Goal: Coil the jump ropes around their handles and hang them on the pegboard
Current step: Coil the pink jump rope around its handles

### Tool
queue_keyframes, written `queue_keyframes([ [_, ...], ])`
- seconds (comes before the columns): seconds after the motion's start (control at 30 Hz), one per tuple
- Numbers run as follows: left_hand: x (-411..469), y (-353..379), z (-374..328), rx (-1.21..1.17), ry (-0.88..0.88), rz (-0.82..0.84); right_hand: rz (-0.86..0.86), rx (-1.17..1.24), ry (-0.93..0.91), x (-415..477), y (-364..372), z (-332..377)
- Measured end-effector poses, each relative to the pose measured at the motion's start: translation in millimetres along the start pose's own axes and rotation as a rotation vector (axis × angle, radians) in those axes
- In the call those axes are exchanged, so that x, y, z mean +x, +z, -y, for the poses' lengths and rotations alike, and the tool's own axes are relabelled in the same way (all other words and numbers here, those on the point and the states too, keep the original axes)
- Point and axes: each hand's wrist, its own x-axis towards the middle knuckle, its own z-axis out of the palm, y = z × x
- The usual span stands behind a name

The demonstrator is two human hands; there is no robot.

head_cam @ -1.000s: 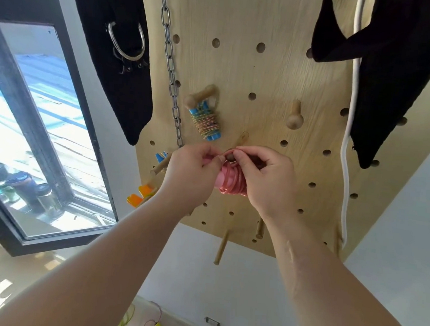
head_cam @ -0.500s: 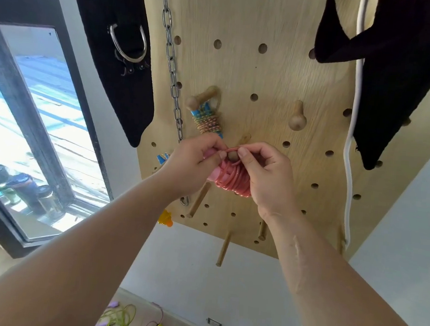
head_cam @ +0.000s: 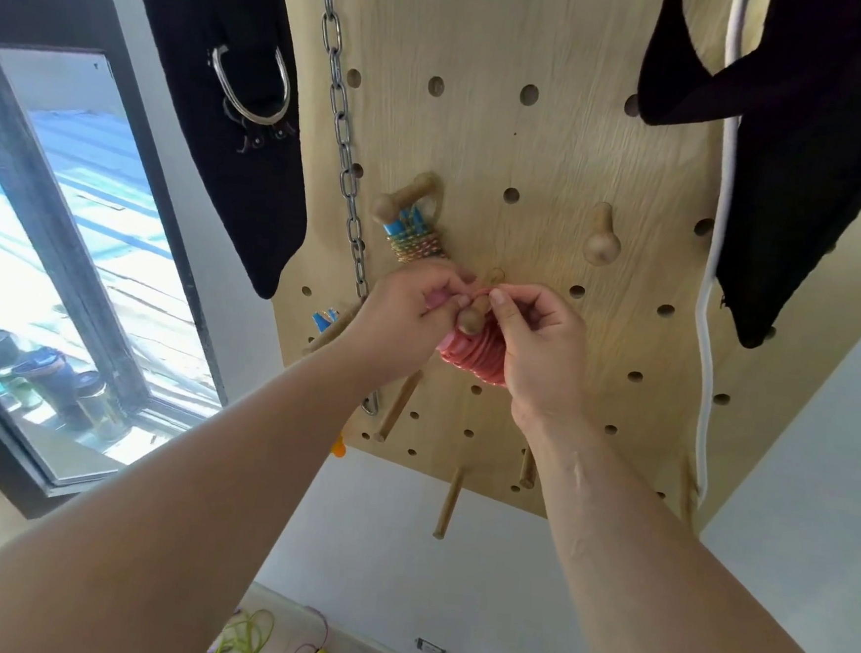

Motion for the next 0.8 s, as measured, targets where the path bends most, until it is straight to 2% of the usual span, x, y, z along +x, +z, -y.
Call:
queue_keyframes([
  [0.1, -2.5, 15.4, 0.4, -0.074, -0.083, -0.133, -0.087, -0.12, -0.067, 6.7, -3.0, -3.6],
  [0.23, -17.4, 22.9, 1.3, -0.103, -0.085, -0.266, -0.026, -0.308, -0.152, 2.5, -9.0, -3.8],
  [0.43, -46.1, 28.7, 9.7, 0.112, 0.062, -0.397, 0.026, -0.367, -0.14, 2.2, -14.6, 1.9],
  [0.67, -31.8, 27.4, 8.8, 0.09, 0.06, -0.389, -0.04, -0.459, -0.099, 18.2, -10.6, -1.0],
  [0.8, -18.3, 24.5, 1.7, 0.035, -0.062, -0.359, -0.118, -0.548, -0.103, 32.1, -6.9, -1.6],
])
